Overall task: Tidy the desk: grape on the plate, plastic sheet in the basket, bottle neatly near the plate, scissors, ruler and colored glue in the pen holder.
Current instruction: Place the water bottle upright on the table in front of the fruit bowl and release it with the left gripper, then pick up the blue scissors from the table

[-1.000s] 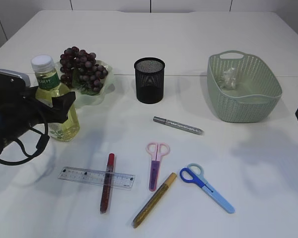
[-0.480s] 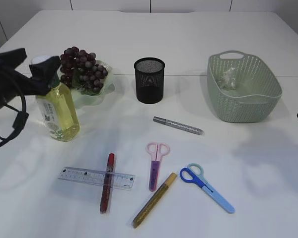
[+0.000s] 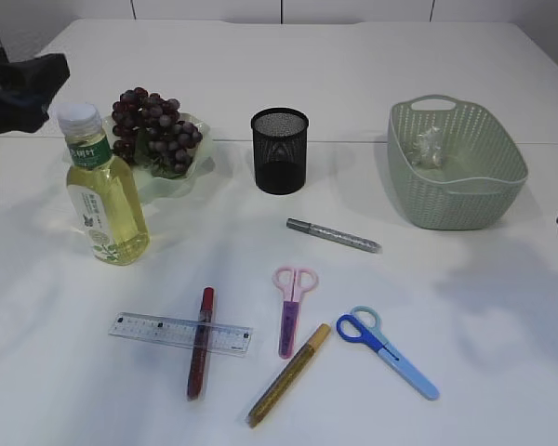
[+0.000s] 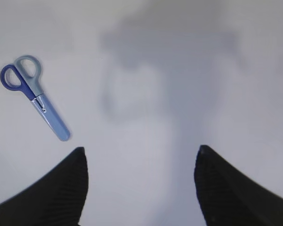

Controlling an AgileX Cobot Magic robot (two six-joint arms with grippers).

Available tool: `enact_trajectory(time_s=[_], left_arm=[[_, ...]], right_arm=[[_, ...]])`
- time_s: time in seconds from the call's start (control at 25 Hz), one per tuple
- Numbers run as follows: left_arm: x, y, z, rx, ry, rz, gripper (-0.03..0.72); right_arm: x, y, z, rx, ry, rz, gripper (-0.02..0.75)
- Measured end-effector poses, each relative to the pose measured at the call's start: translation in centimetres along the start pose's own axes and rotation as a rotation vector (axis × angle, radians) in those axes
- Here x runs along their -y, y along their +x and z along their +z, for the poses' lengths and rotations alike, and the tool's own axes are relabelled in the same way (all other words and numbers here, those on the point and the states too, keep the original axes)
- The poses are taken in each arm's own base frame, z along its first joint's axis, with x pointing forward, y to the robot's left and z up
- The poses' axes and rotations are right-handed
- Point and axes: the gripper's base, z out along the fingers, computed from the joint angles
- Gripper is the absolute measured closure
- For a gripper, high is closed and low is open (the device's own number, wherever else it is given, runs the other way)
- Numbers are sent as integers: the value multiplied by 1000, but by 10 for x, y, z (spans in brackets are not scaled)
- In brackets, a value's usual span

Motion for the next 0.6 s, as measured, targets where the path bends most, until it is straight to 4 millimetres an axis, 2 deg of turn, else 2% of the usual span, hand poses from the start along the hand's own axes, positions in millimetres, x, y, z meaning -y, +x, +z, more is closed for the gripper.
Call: enact_trajectory(time_s=[0.16, 0.32, 0.6], left_arm=[[2, -12, -15, -129, -14, -39, 187], [1, -19, -38, -313, -80, -56, 195], [-5, -17, -81, -648, -229, -80, 201]], right_arm=[[-3, 0, 0, -1, -37, 17, 190], [-6, 0, 0, -3, -61, 30, 189], [-6, 0, 0, -5, -63, 31, 190]])
